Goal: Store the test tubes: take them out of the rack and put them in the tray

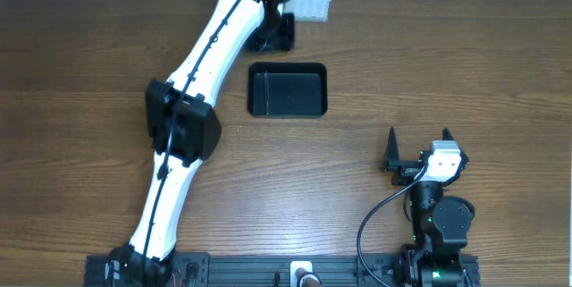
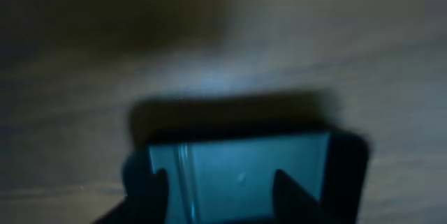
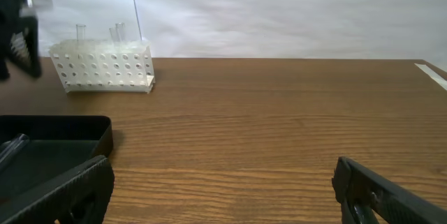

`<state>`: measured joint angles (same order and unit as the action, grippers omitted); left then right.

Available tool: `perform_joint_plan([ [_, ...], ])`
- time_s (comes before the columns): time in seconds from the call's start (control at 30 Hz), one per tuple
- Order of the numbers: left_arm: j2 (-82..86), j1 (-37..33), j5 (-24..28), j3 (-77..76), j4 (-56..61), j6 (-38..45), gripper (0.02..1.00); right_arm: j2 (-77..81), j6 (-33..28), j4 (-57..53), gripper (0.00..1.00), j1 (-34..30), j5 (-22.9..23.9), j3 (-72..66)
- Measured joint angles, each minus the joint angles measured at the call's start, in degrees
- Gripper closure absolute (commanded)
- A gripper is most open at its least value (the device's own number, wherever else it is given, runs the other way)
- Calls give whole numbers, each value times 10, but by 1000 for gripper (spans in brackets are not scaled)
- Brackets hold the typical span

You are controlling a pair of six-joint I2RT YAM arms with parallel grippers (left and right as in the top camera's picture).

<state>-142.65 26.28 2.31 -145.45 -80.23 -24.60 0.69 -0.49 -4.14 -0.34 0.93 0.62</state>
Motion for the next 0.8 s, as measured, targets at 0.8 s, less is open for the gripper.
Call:
perform_joint_plan([
  [0.8, -5, -39, -146, -12, 368, 96, 242, 0, 0, 0, 9, 0, 0, 0],
])
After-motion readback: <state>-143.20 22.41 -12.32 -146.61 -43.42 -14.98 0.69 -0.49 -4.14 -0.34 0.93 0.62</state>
